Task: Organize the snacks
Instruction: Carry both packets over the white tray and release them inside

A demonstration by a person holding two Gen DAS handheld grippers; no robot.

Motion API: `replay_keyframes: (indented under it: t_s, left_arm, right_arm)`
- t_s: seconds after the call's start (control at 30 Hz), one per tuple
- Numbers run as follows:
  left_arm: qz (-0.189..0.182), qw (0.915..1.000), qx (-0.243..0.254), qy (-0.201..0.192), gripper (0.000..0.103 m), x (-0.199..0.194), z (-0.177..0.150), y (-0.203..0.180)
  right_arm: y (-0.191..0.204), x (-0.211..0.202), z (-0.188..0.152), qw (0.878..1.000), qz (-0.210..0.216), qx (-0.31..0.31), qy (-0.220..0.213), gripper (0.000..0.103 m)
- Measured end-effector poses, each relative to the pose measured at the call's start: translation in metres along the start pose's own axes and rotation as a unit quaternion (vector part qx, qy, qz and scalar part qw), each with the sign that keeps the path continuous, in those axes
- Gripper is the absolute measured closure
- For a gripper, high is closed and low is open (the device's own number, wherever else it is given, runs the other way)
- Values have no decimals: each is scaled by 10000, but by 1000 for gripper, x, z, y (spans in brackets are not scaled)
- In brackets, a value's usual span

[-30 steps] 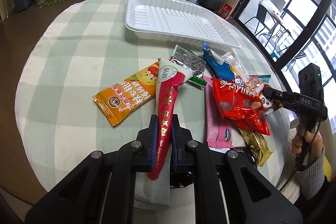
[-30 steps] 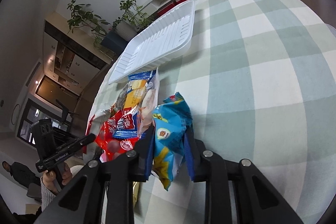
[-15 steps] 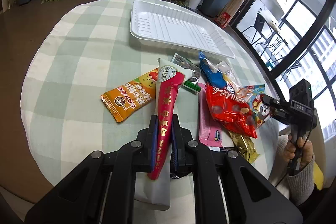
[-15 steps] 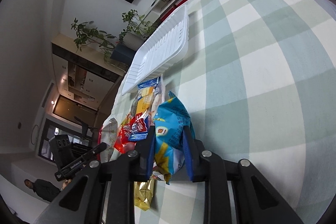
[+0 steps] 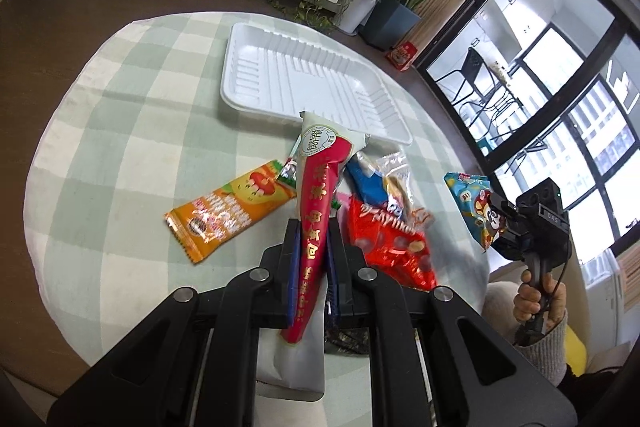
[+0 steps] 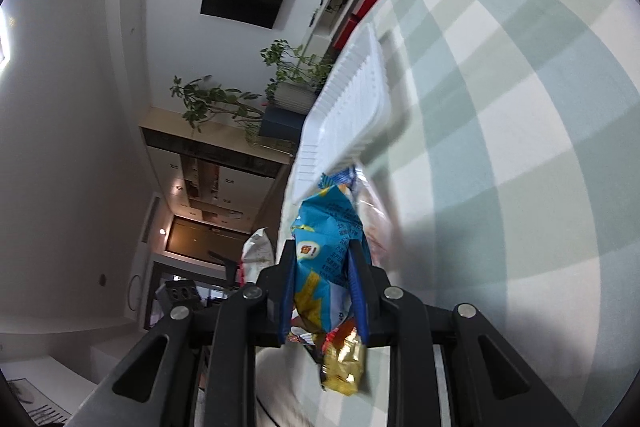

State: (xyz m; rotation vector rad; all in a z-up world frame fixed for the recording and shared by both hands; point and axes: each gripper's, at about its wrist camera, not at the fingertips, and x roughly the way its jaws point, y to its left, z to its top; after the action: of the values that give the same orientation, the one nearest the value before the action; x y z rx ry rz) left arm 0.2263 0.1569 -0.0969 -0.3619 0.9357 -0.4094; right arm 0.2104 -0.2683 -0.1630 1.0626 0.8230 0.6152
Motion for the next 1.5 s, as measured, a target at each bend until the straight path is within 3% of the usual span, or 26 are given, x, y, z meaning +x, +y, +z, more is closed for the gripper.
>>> replay_keyframes:
  t_s: [0.37,0.67,0.93,1.27,1.4,1.5]
  left_arm:
    - [-442,9982,-364,-171,93,8,59,2]
    - [-515,9970,-545,-177,93,39,118,11]
    - [-430,9965,-717,-69,93,79,151,28]
    - [-134,9977,-656,-33,93,121,174,43]
    - [9,9982,-594,-43,93,128,175,42]
    - [119,9984,-551,-86,93,129,175,42]
  right_arm:
    - [21,33,55,9987,497,60,-72,76]
    - [17,70,108,9974,671,211,-154,76]
    - [15,109,147,9986,487,173,-61,76]
    - [7,148,162,9999,88,69,91,76]
    - [12,155,160,9994,-254,-195,136,73]
    - [17,157,159,9979,-467,-434,143,64]
